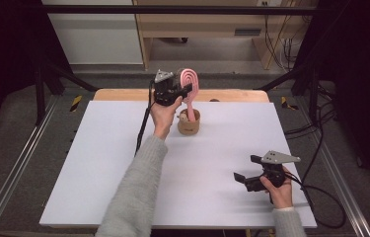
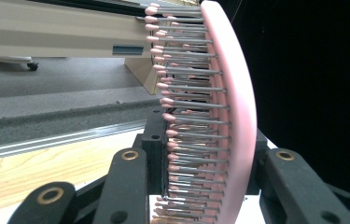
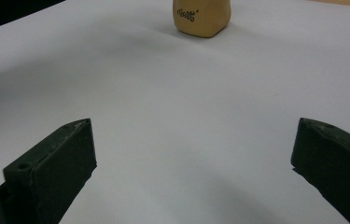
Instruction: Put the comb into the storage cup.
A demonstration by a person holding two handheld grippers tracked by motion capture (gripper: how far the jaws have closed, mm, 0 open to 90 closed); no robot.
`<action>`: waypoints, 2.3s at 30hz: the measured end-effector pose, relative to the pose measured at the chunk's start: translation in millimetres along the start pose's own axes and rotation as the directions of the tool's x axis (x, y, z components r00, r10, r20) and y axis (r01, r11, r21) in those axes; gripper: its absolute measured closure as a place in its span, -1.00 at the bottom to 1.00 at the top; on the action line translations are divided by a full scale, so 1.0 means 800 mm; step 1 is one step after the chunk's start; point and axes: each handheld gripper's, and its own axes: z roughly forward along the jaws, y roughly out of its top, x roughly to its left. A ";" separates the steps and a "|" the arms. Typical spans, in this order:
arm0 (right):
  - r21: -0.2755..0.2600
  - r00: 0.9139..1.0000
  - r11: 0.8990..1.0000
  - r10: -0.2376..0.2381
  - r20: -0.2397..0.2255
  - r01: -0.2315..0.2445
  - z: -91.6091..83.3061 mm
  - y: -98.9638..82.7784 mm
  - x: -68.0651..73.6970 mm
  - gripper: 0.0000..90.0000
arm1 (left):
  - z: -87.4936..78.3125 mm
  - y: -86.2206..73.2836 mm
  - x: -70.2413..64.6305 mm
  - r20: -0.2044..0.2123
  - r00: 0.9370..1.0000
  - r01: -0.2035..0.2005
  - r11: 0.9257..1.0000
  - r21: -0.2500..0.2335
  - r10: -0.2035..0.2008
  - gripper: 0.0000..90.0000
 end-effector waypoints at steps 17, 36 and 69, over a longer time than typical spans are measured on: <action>-0.001 1.000 1.000 -0.001 -0.001 0.001 0.000 0.000 0.000 -0.99 | 0.002 -0.015 0.010 -0.002 1.000 0.031 0.999 0.009 -0.031 0.41; 0.000 1.000 1.000 0.001 0.000 -0.001 0.000 0.000 0.001 -0.99 | -0.001 -0.026 0.024 -0.025 0.998 0.056 0.998 0.017 -0.055 0.38; 0.006 1.000 1.000 -0.005 0.006 0.005 0.001 -0.001 0.000 -0.99 | -0.026 -0.039 0.055 -0.111 0.991 0.078 0.997 0.026 -0.075 0.24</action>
